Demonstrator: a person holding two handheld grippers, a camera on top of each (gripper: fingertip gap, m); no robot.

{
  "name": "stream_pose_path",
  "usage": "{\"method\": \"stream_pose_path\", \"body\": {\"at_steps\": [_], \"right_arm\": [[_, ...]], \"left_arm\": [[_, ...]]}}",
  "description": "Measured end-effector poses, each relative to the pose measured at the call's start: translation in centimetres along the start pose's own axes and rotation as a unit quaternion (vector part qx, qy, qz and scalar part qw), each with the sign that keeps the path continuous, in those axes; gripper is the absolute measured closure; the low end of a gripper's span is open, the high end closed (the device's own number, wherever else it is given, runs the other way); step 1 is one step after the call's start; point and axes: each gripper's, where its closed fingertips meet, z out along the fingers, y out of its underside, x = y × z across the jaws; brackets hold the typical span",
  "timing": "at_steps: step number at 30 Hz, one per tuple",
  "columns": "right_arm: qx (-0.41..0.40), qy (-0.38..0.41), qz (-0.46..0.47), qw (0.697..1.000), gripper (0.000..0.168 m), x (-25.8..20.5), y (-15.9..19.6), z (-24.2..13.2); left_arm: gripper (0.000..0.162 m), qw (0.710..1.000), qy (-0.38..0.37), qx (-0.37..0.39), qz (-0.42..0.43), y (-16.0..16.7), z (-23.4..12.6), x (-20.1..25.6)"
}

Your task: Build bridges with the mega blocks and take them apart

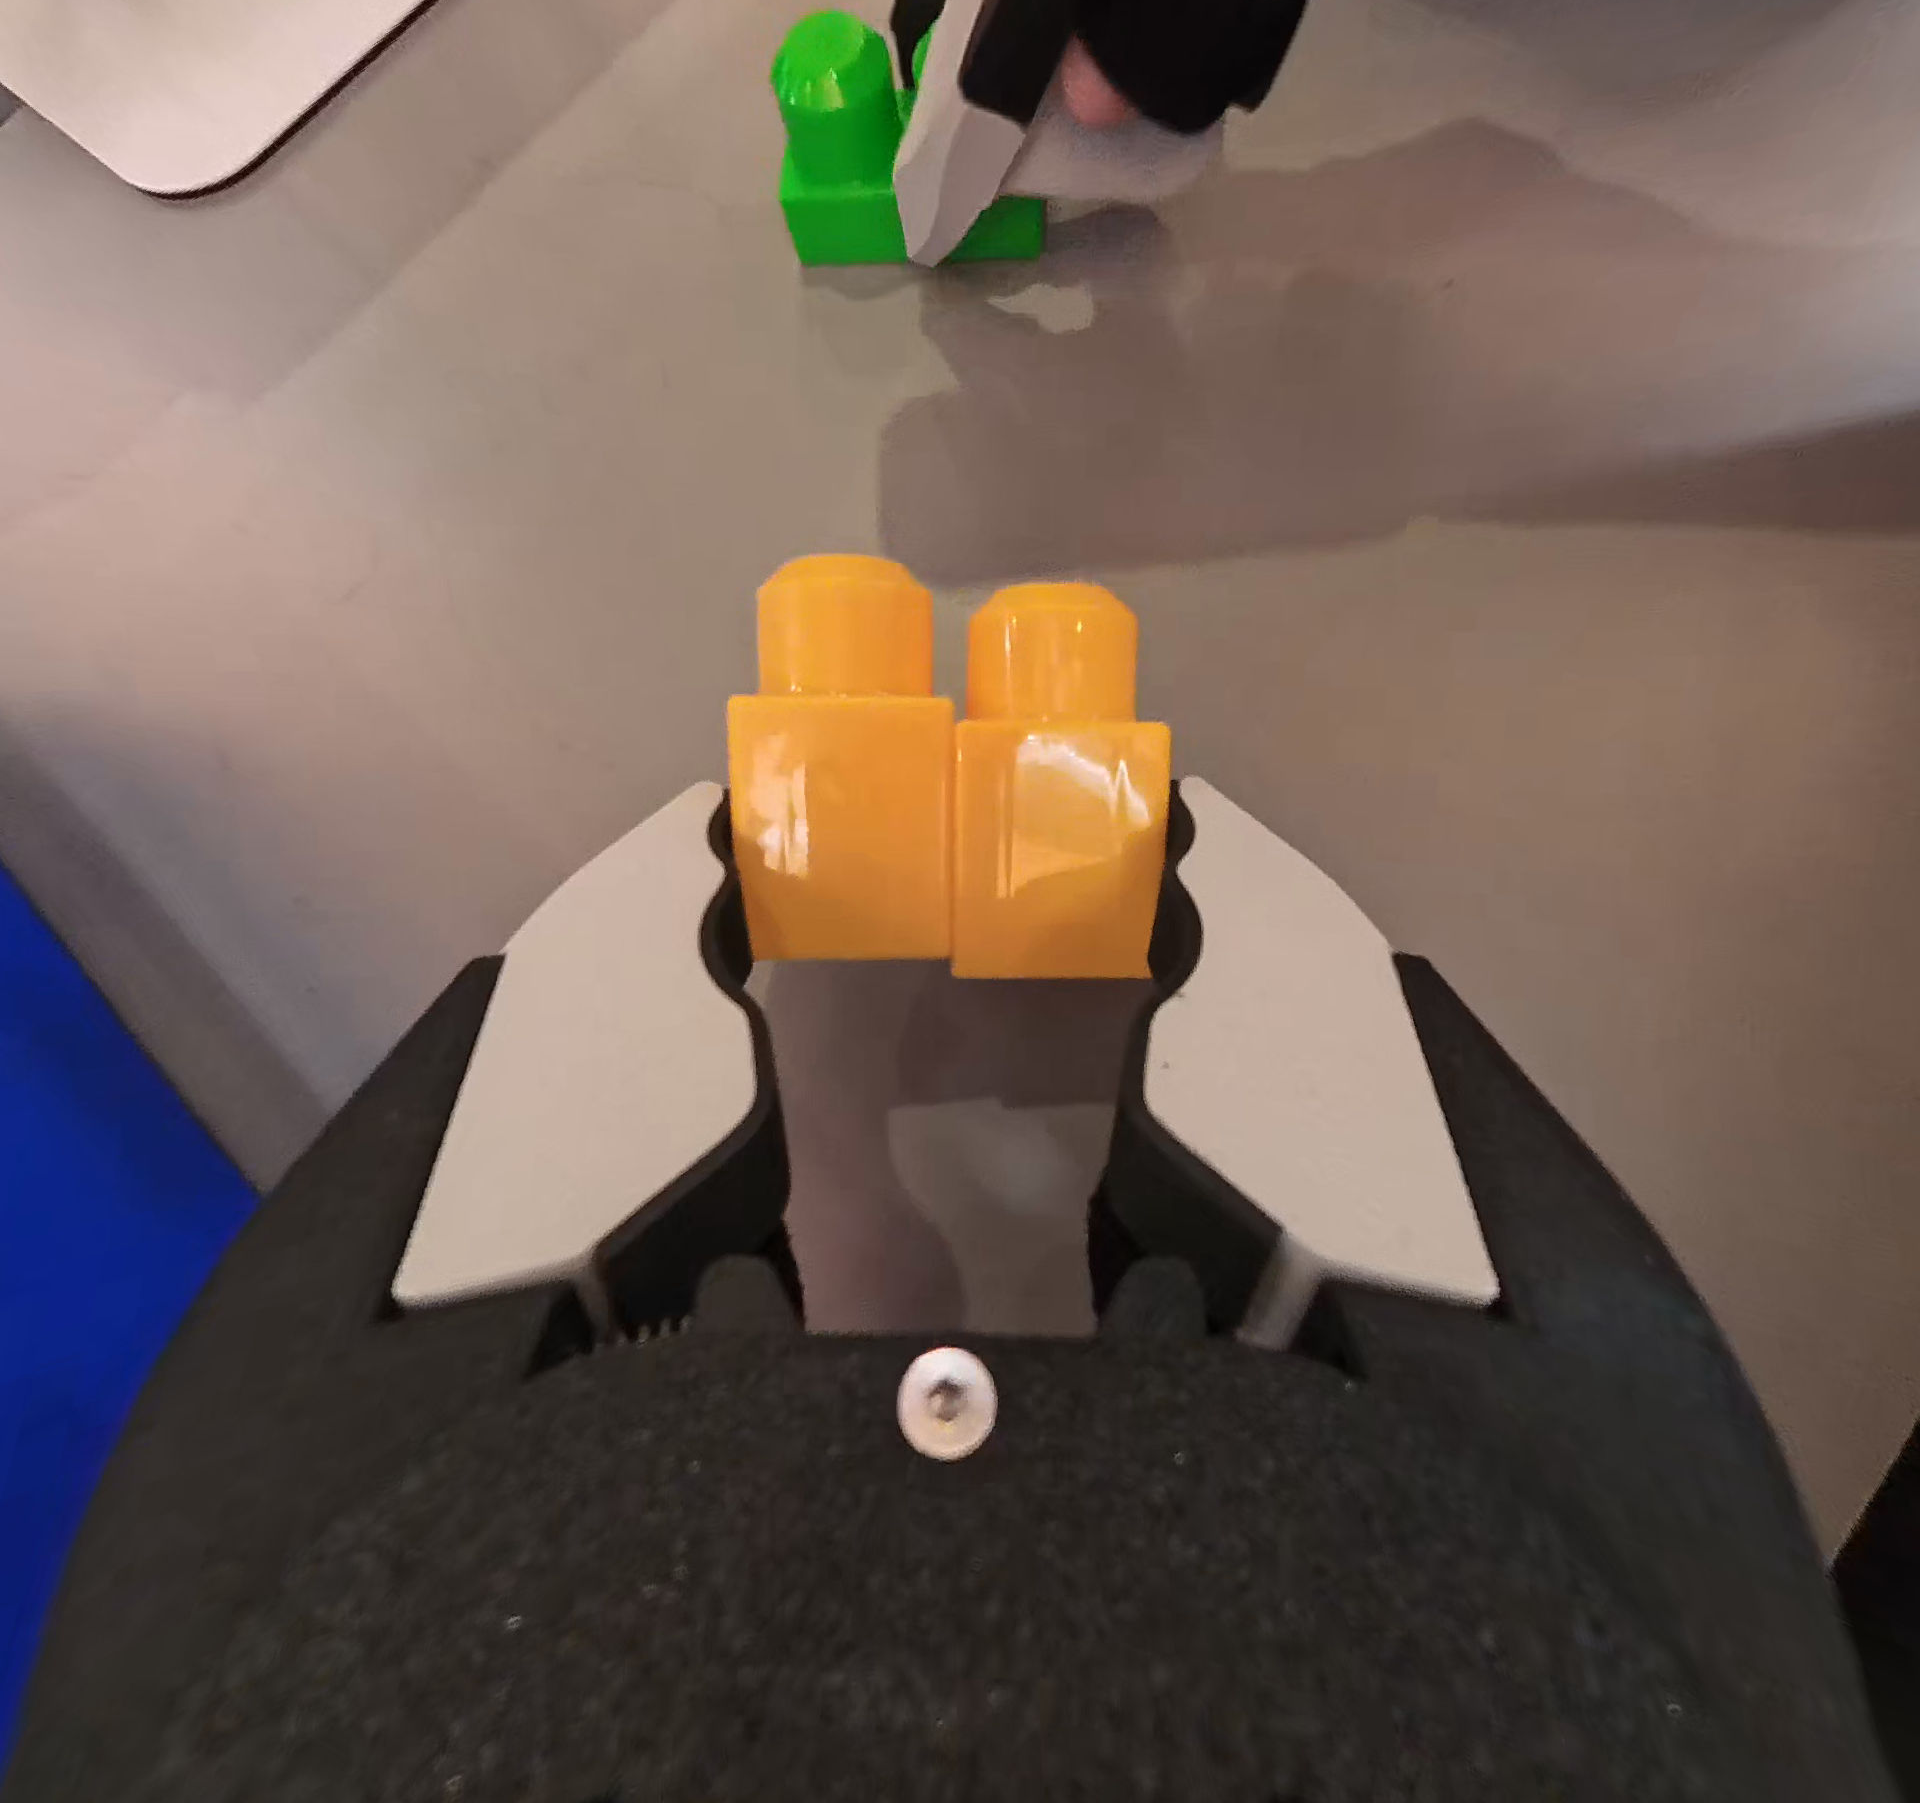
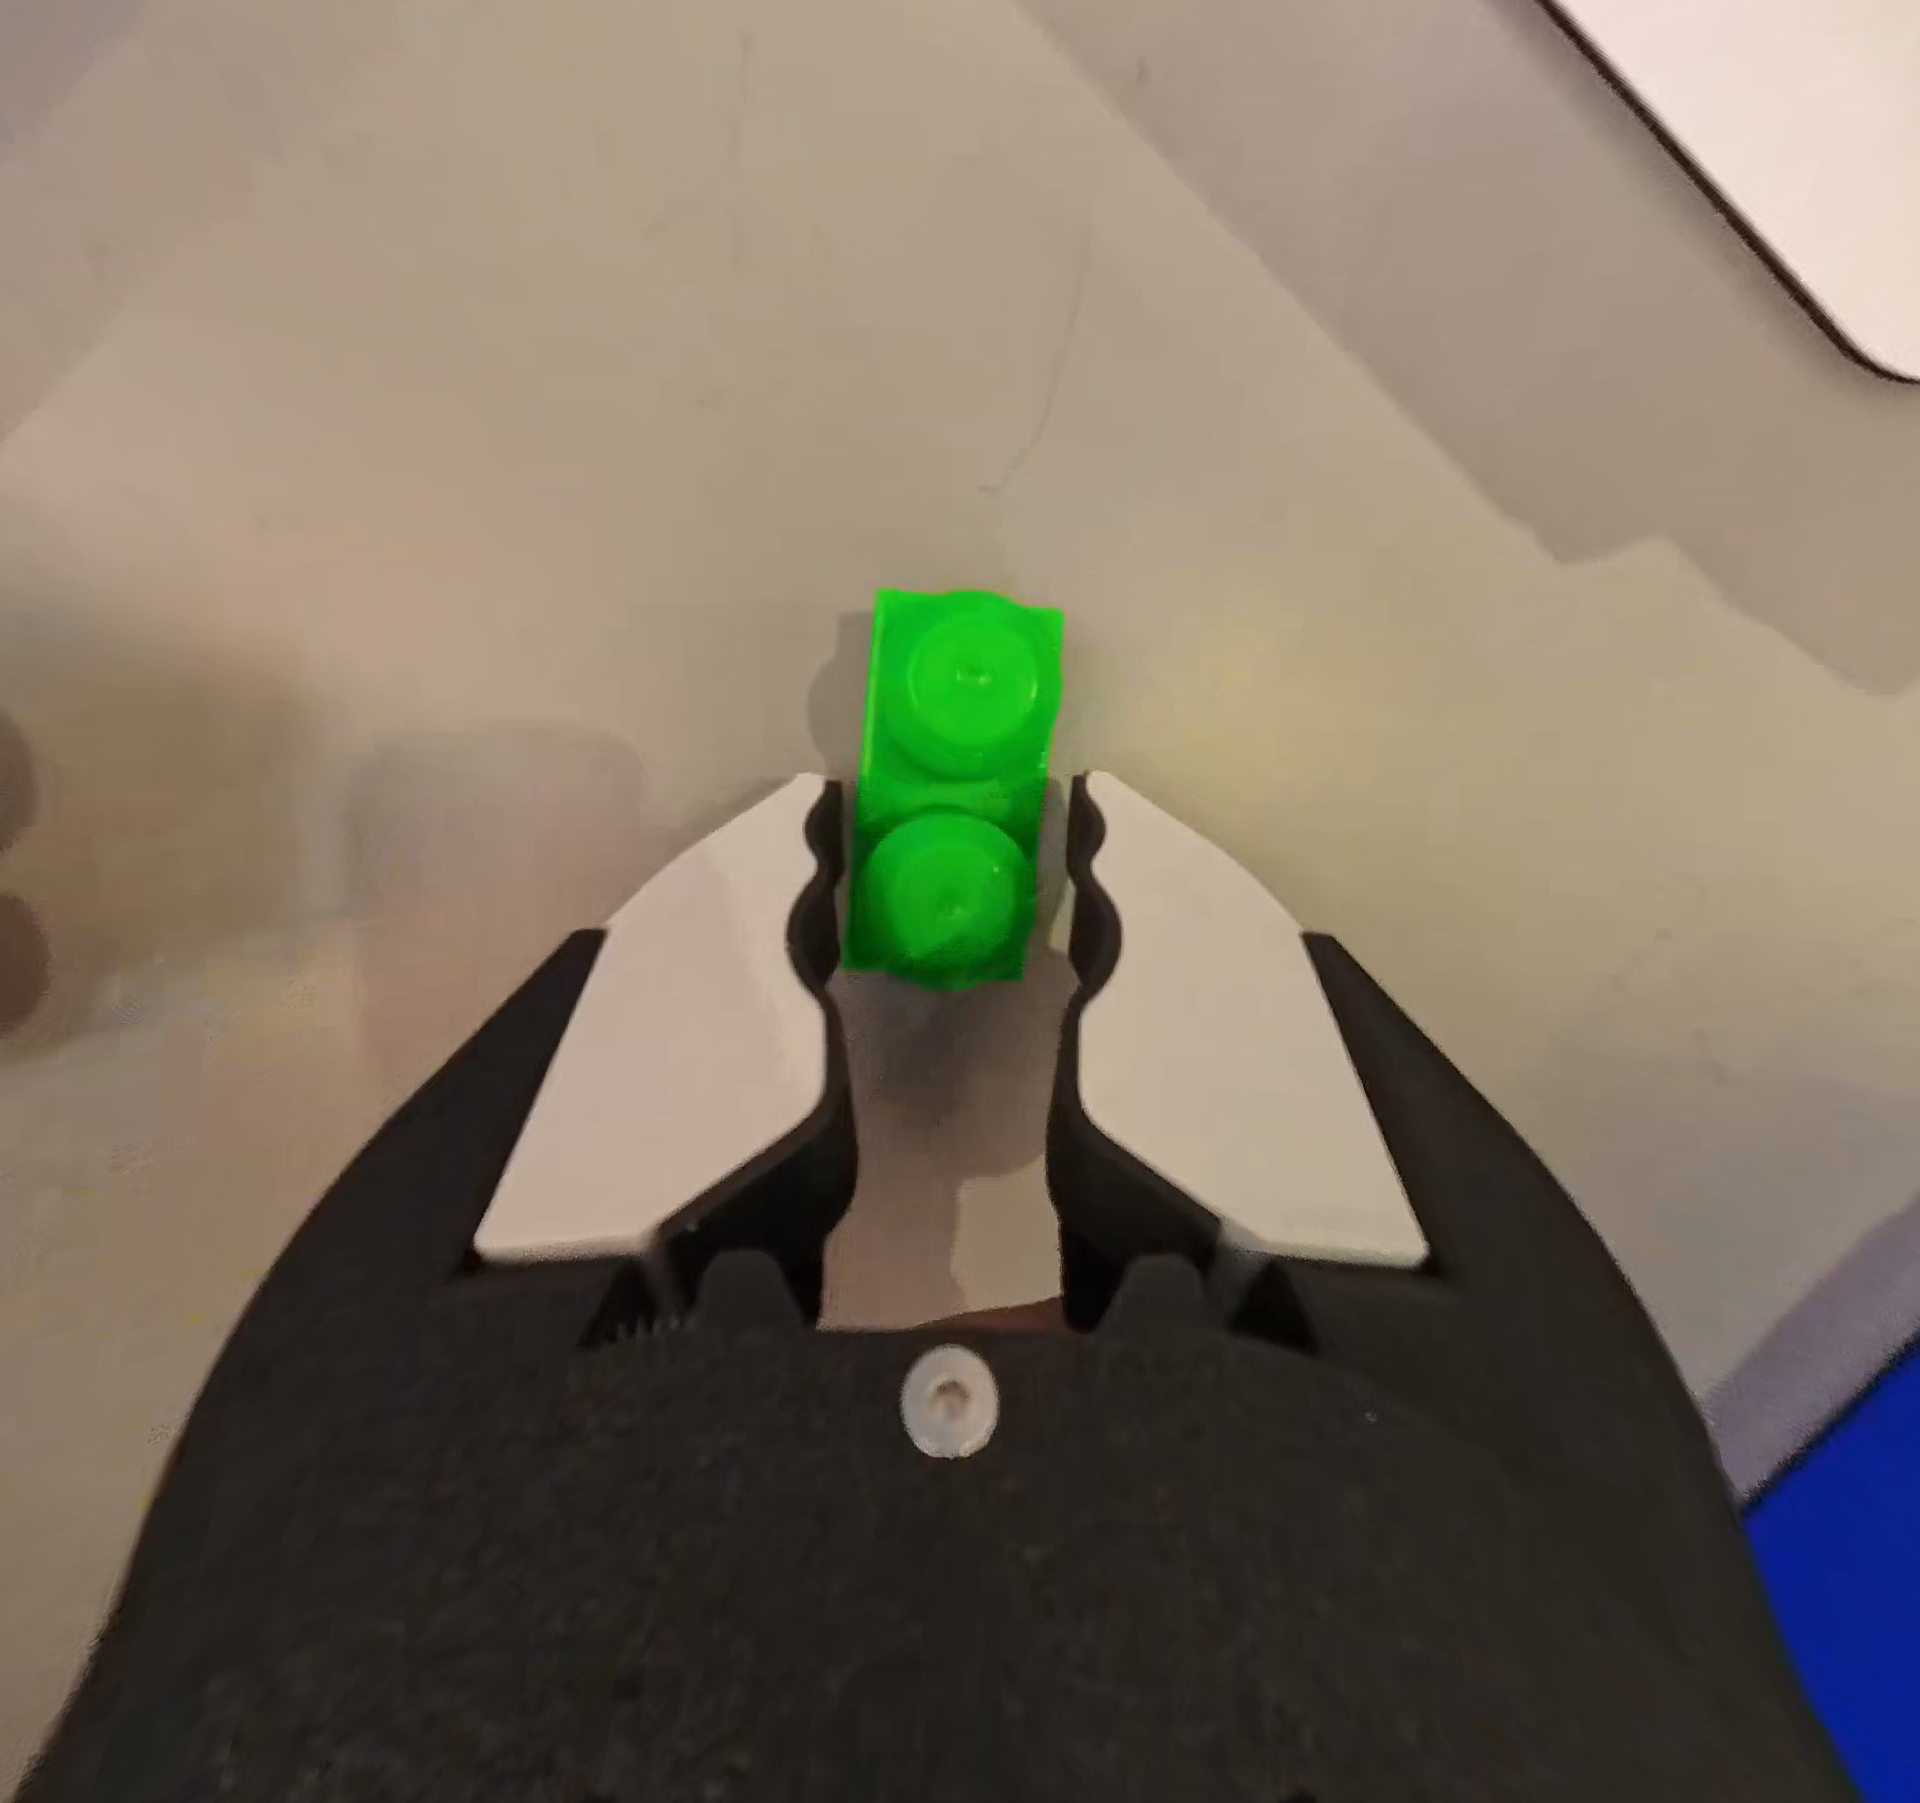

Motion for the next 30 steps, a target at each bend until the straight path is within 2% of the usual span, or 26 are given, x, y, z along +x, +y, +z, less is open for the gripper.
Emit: {"method": "stream_pose_path", "body": {"at_steps": [4, 6, 8, 10, 12, 14, 15, 20, 22, 30], "right_arm": [[-0.002, -0.001, -0.011, 1.0, 0.133, 0.0, 0.0, 0.3], [0.034, 0.003, -0.006, 0.999, 0.134, 0.9, -0.5, -1.0], [0.099, -0.059, 0.04, 0.993, 0.133, 0.9, -1.3, -3.3], [0.173, -0.156, 0.113, 0.966, 0.134, 0.8, -2.1, -6.0], [0.242, -0.273, 0.177, 0.914, 0.134, 0.4, -3.0, -8.9], [0.287, -0.357, 0.213, 0.863, 0.134, 0.0, -3.6, -11.1], [0.296, -0.379, 0.215, 0.85, 0.134, -0.6, -3.8, -11.7], [0.301, -0.41, 0.178, 0.843, 0.134, -4.9, -4.7, -12.5], [0.306, -0.425, 0.196, 0.829, 0.134, -5.1, -4.9, -12.5], [0.294, -0.445, 0.214, 0.818, 0.134, -5.0, -3.6, -11.9]], "left_arm": [[0.087, 1.0, 0.012, 0.015, 0.006, -0.4, -0.3, -0.4], [0.087, 0.999, 0.016, 0.028, 0.011, -0.9, -0.3, -0.8], [0.087, 0.999, 0.016, 0.037, 0.021, -1.6, -0.5, -1.3], [0.087, 0.998, 0.013, 0.044, 0.032, -2.4, -0.5, -1.8], [0.087, 0.997, 0.005, 0.052, 0.052, -3.5, -0.4, -2.3], [0.087, 0.995, 0.002, 0.062, 0.08, -4.9, -0.3, -2.4], [0.087, 0.993, 0.001, 0.066, 0.096, -5.6, -0.2, -2.3], [0.087, 0.984, -0.014, 0.075, 0.159, -8.8, 0.7, -2.0], [0.087, 0.981, -0.027, 0.076, 0.176, -9.8, 0.9, -1.9], [0.087, 0.976, -0.03, 0.067, 0.205, -11.5, 1.8, -0.7]]}}
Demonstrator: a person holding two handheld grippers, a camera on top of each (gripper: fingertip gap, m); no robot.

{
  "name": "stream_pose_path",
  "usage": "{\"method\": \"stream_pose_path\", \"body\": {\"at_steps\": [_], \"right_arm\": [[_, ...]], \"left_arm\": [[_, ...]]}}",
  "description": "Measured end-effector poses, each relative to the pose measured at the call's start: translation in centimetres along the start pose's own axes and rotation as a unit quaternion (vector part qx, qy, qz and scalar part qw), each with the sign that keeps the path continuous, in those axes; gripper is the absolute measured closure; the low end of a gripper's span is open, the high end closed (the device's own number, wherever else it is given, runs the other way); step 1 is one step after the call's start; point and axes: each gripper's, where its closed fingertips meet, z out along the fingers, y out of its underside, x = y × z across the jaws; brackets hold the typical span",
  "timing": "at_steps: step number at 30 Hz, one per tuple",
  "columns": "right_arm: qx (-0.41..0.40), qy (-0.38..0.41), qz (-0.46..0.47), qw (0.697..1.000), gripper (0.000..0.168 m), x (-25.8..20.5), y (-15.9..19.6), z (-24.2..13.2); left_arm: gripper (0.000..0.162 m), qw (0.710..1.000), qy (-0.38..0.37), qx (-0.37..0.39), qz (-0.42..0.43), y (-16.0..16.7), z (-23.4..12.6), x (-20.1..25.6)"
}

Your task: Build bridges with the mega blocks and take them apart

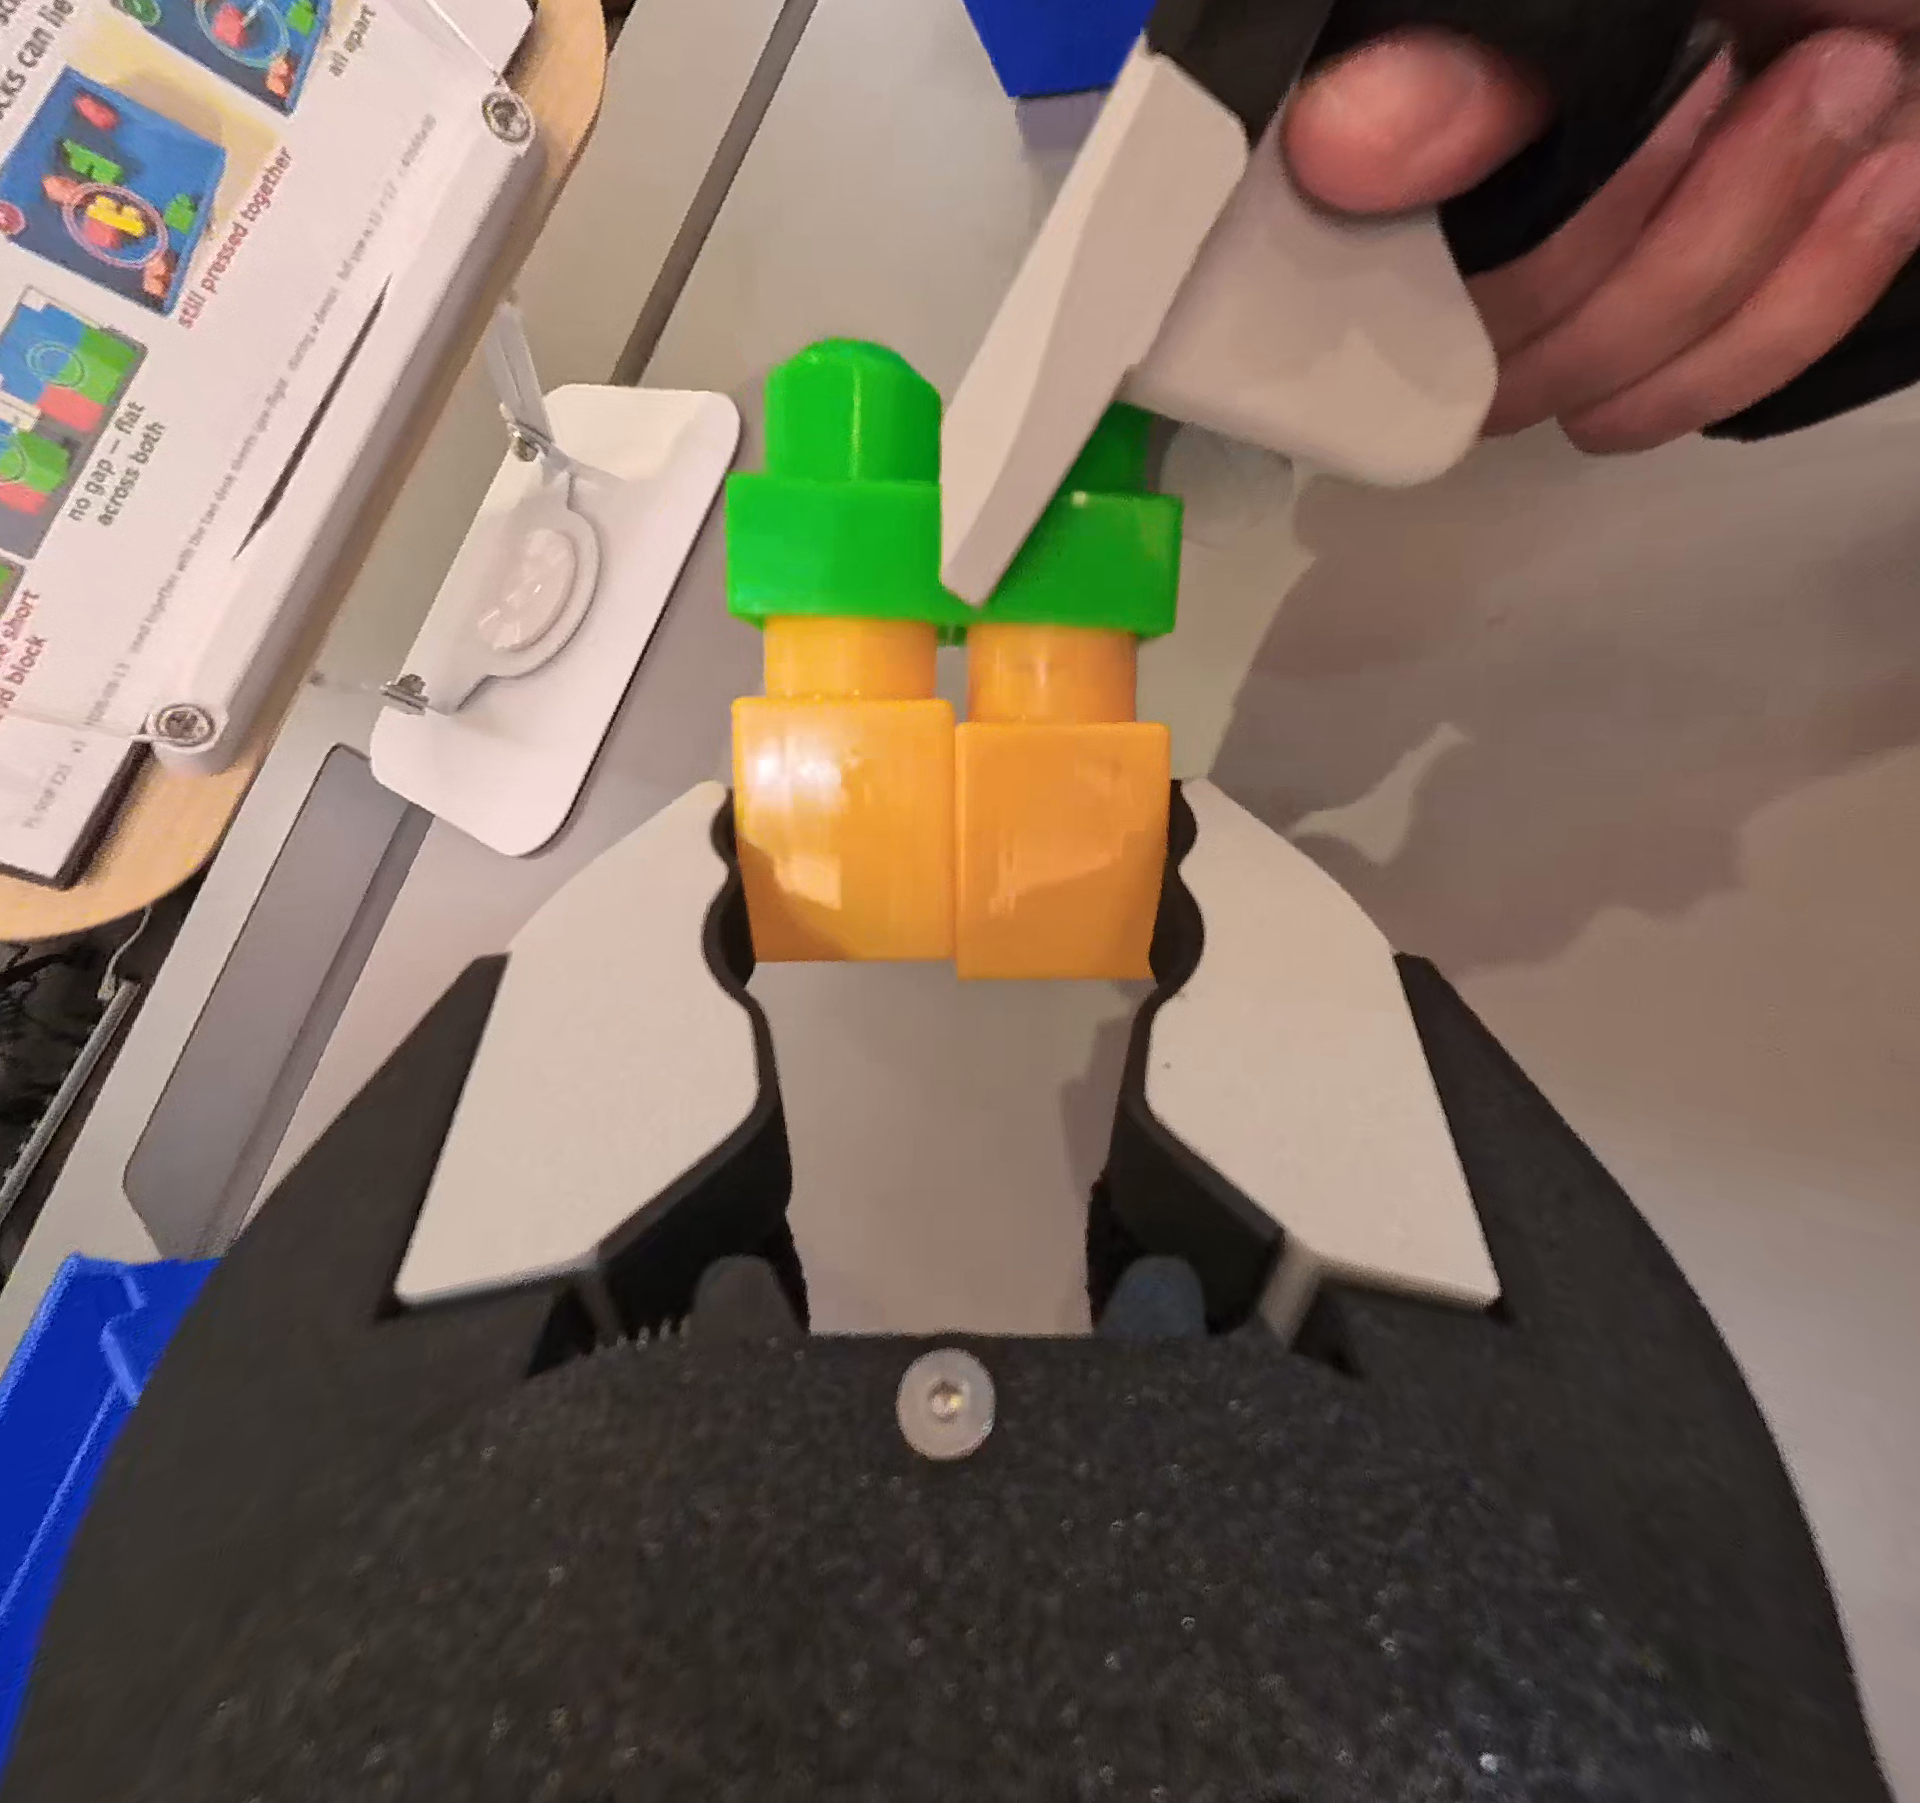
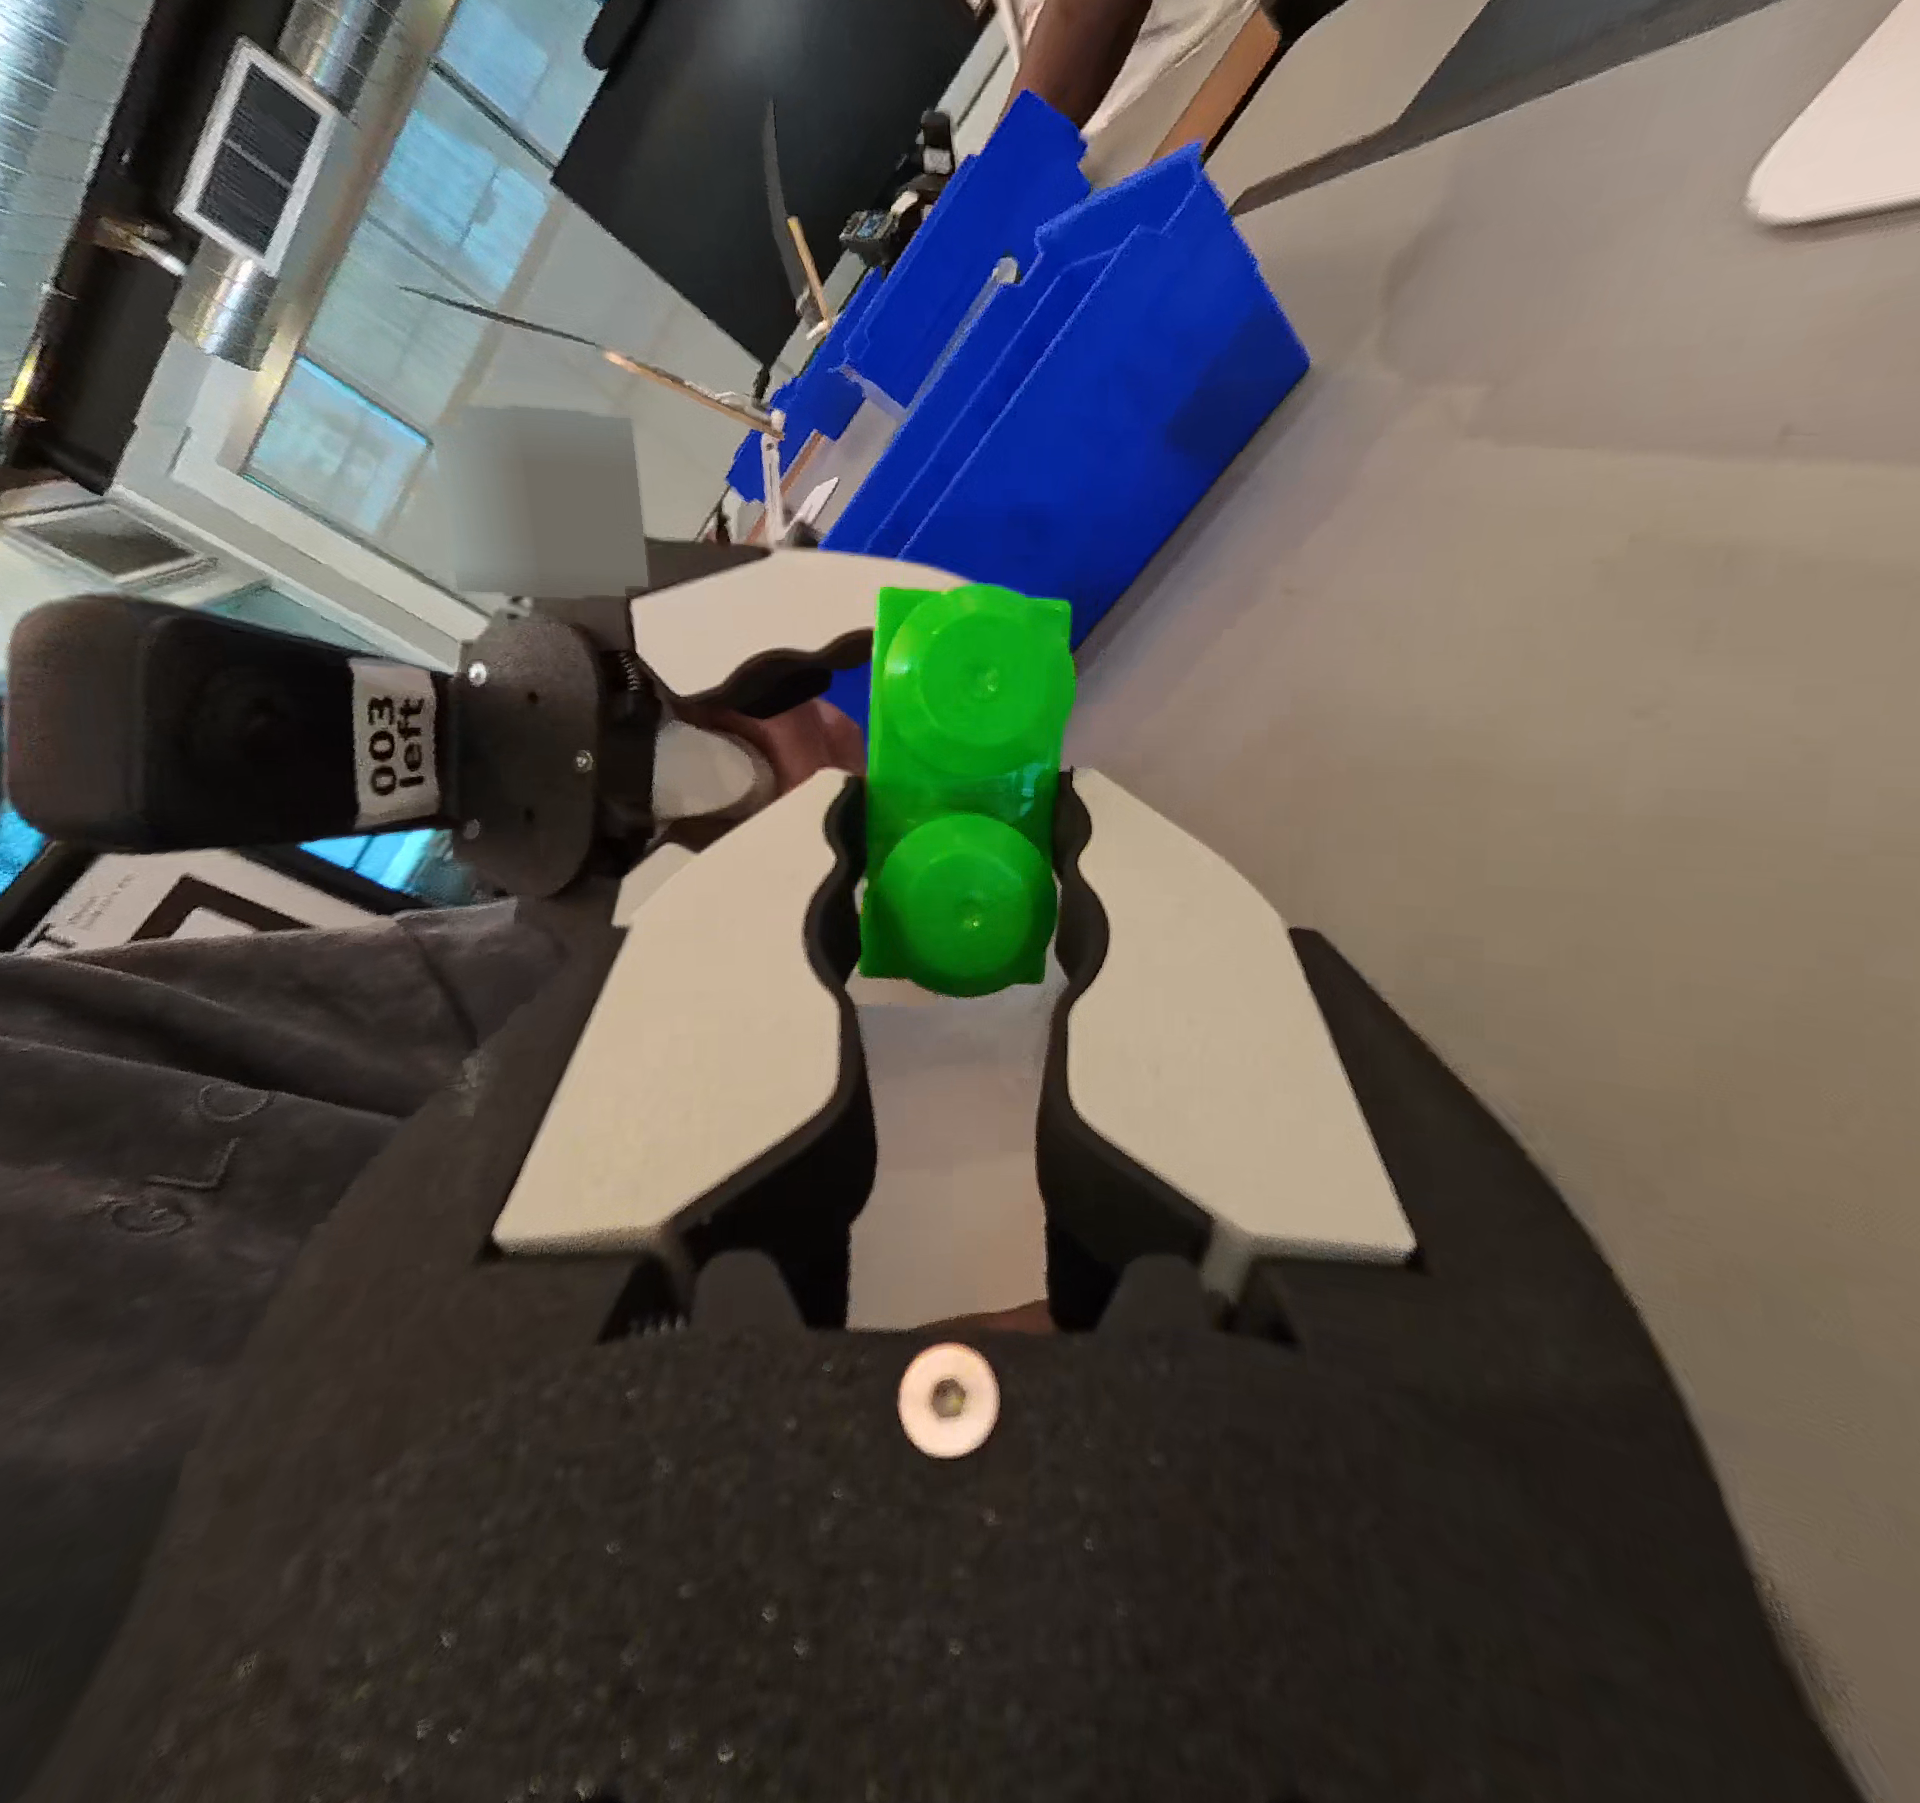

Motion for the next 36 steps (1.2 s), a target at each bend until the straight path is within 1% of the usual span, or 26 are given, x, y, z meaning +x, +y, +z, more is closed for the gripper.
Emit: {"method": "stream_pose_path", "body": {"at_steps": [5, 8, 11, 13, 17, 22, 26, 36], "right_arm": [[-0.004, -0.008, 0.019, 1.0, 0.134, 0.4, 0.8, -0.4], [-0.019, -0.015, 0.02, 1.0, 0.134, 0.5, 1.3, -0.8], [-0.033, -0.012, 0.022, 0.999, 0.134, 0.9, 1.7, -1.2], [-0.032, -0.015, 0.024, 0.999, 0.134, 0.9, 1.7, -1.5], [-0.039, 0.009, 0.005, 0.999, 0.134, 0.9, 1.8, -1.7], [-0.078, 0.032, -0.015, 0.996, 0.133, 1.3, 2.7, -2.0], [-0.096, 0.026, -0.018, 0.995, 0.133, 1.5, 3.2, -2.1], [-0.124, -0.008, 0.002, 0.992, 0.134, 1.7, 4.1, -2.7]], "left_arm": [[0.087, 1.0, 0.018, -0.001, 0.016, -0.4, 0.8, 0.6], [0.087, 0.999, 0.043, 0.005, 0.024, -0.5, 1.3, 1.2], [0.088, 0.998, 0.052, -0.007, 0.046, -0.3, 1.8, 1.6], [0.088, 0.997, 0.05, -0.006, 0.06, -0.5, 2.0, 1.6], [0.088, 0.995, 0.038, -0.014, 0.088, -0.7, 2.2, 1.6], [0.088, 0.99, 0.032, -0.035, 0.13, -0.5, 2.4, 2.1], [0.088, 0.988, 0.035, -0.046, 0.146, -0.4, 2.7, 2.4], [0.088, 0.984, 0.057, -0.035, 0.164, -0.8, 2.9, 3.5]]}}
